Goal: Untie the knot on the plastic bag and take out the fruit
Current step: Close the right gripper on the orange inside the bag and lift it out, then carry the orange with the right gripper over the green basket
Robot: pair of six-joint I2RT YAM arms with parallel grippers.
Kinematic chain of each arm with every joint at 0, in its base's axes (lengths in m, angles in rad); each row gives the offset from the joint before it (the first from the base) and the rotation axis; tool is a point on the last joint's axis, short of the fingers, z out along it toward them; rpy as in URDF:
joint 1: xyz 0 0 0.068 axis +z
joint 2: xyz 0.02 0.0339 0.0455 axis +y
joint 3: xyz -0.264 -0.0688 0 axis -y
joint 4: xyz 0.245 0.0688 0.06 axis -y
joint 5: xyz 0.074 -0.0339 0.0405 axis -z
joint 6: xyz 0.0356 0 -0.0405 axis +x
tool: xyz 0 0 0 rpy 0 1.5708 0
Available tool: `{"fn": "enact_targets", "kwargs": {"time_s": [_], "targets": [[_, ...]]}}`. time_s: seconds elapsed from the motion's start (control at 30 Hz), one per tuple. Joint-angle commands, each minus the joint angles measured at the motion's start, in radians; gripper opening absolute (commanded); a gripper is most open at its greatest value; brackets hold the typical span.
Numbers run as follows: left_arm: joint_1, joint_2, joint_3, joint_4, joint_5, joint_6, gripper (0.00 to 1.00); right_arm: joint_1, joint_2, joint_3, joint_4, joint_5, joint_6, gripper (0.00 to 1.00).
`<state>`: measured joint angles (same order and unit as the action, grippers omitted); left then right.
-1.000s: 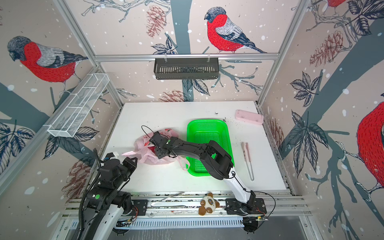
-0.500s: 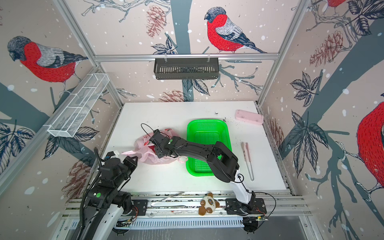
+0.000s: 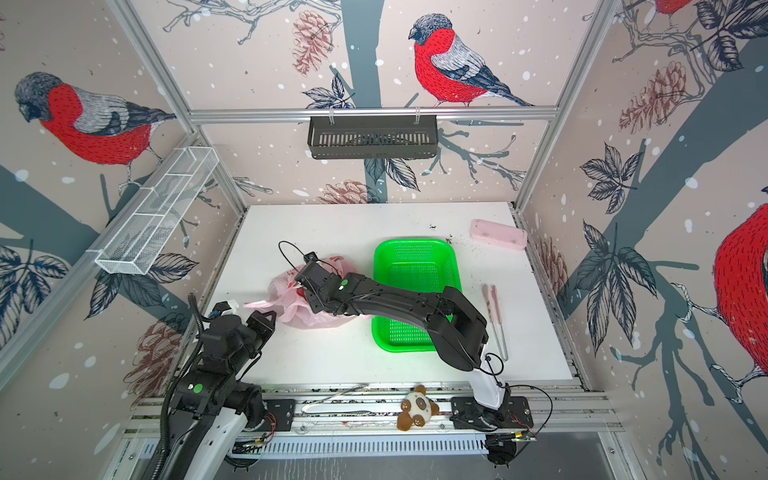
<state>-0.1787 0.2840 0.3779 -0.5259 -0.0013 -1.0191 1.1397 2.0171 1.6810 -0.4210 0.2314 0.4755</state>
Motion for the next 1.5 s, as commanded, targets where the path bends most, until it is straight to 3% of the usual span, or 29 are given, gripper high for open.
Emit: {"fn": "enact_targets", "kwargs": {"time_s": [0.0, 0.43, 0.7, 1.1, 1.47], "targets": [[0.001, 0.008, -0.004, 0.048, -0.007, 0.002, 0.00, 0.011, -0.028, 0.020, 0.002, 0.026, 0.002, 0.29], [0.002, 0.055, 0.019, 0.106, -0.010, 0.024, 0.00, 0.051, -0.135, 0.049, -0.024, 0.040, -0.023, 0.29], [0.001, 0.049, 0.027, 0.097, -0.015, 0.045, 0.00, 0.036, -0.247, 0.013, -0.024, 0.122, -0.041, 0.29], [0.001, 0.056, 0.033, 0.095, -0.025, 0.078, 0.00, -0.141, -0.455, -0.268, 0.111, 0.178, -0.010, 0.30], [0.002, 0.061, 0.033, 0.093, -0.034, 0.094, 0.00, -0.337, -0.501, -0.487, 0.169, 0.089, 0.061, 0.30]]}}
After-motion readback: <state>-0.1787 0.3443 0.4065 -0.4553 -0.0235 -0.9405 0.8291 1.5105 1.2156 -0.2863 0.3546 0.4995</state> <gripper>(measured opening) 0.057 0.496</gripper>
